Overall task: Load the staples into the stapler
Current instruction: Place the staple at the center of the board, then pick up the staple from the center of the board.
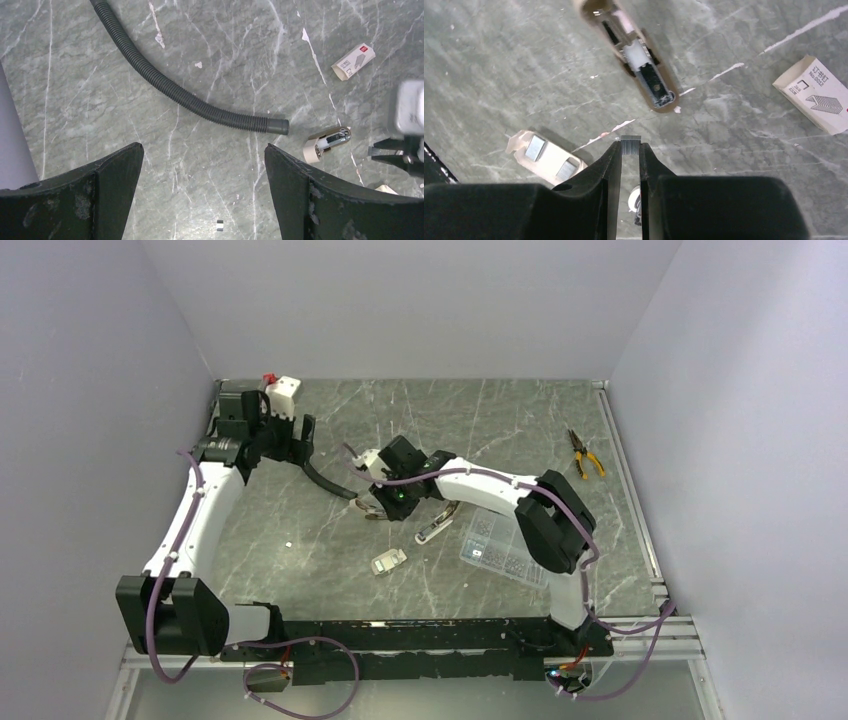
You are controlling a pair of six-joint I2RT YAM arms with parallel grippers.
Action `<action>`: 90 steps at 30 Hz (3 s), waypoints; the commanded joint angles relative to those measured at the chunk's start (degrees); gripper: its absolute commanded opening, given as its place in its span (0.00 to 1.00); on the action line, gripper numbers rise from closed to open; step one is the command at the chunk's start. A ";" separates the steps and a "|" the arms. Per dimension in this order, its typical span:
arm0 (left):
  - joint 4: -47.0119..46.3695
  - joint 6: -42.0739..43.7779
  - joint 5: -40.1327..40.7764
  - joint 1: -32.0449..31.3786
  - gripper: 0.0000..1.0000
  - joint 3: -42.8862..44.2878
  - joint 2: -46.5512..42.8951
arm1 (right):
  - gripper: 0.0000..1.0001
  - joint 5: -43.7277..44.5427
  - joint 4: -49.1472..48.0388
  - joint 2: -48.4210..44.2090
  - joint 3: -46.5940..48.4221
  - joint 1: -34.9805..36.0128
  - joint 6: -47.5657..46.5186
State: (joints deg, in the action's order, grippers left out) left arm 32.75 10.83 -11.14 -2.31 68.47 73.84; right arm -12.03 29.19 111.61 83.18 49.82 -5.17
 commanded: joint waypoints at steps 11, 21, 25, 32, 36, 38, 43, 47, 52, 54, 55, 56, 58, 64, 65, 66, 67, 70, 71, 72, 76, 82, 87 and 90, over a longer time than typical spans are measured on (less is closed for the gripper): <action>-2.40 0.17 -1.60 0.24 0.96 -1.70 -1.86 | 0.12 0.89 -1.06 5.81 0.84 -4.47 8.35; -2.35 1.25 -2.78 0.25 0.96 -2.12 -1.63 | 0.20 1.32 -1.68 5.47 -0.91 -4.50 9.27; -1.67 1.96 -4.28 0.20 0.96 -1.77 -1.49 | 0.26 0.99 -1.68 5.37 -1.00 -4.49 9.80; -0.47 2.48 -5.34 0.24 0.96 -0.89 -0.69 | 0.36 0.63 -1.58 5.48 -0.83 -4.65 10.35; -0.24 2.82 -6.38 0.22 0.96 -0.78 -0.39 | 0.39 -1.00 -2.13 4.62 -1.41 -5.39 10.20; -0.31 2.94 -6.83 0.27 0.96 -0.96 -0.29 | 0.39 -1.99 -3.08 3.65 -2.42 -5.85 9.90; 0.24 3.40 -8.88 0.24 0.96 -0.62 0.66 | 0.40 -5.89 -4.83 1.45 -4.05 -6.22 6.62; 1.91 4.04 -13.91 0.24 0.96 -0.01 1.21 | 0.39 -9.02 -8.75 -3.55 -8.29 -6.73 -0.14; 3.17 5.44 -18.43 0.20 0.96 0.06 1.00 | 0.38 -14.80 -11.10 -8.61 -11.96 -7.14 -20.13; 3.49 5.77 -19.63 0.20 0.96 0.16 0.86 | 0.38 -17.62 -10.15 -8.58 -12.10 -7.18 -27.43; 3.57 5.88 -19.96 0.26 0.96 0.11 0.79 | 0.38 -19.06 -9.23 -8.23 -11.82 -7.15 -31.00; 3.63 6.03 -20.13 0.20 0.96 0.16 0.63 | 0.38 -20.40 -8.34 -7.72 -11.45 -7.19 -33.67; 3.59 6.04 -19.59 0.20 0.96 0.31 0.47 | 0.38 -23.06 -6.43 -6.46 -10.42 -7.19 -38.94; 3.55 5.67 -17.10 0.41 0.96 1.58 0.27 | 0.39 -25.60 -1.87 -3.26 -6.20 -7.06 -51.33; 3.77 5.48 -17.27 0.42 0.96 1.99 0.47 | 0.40 -25.71 -0.02 -2.31 -4.82 -7.06 -53.21; 4.07 5.51 -17.38 0.47 0.96 2.31 0.76 | 0.40 -25.94 1.43 -1.54 -3.74 -7.10 -55.15; 4.37 5.44 -17.53 0.55 0.96 2.71 1.08 | 0.42 -26.08 2.85 -0.97 -2.71 -7.09 -57.02; 5.11 5.24 -17.86 0.76 0.96 3.30 2.16 | 0.43 -25.84 6.90 1.32 0.06 -6.79 -62.45; 5.19 5.31 -18.15 0.81 0.96 3.41 2.44 | 0.43 -25.69 8.14 1.90 0.74 -6.69 -63.81; 5.10 5.45 -18.20 0.89 0.96 3.35 2.63 | 0.42 -25.55 9.44 2.54 1.17 -6.59 -65.12; 4.71 6.37 -18.07 1.14 0.96 2.95 2.96 | 0.41 -24.60 12.16 3.46 1.15 -6.47 -69.90; 4.02 7.99 -17.65 1.47 0.96 2.45 3.73 | 0.41 -24.52 15.45 4.53 1.90 -6.40 -75.22; 3.38 8.43 -17.65 1.85 0.96 2.30 5.25 | 0.41 -24.21 16.26 6.35 3.45 -6.57 -77.26; 3.69 8.53 -17.80 2.10 0.96 2.80 6.22 | 0.41 -24.31 16.63 6.96 4.27 -6.84 -78.13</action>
State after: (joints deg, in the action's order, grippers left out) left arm 37.54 17.98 -28.16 -0.78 69.78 78.98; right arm -34.74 43.94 117.75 84.64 43.22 -79.02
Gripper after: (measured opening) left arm 0.963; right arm 0.414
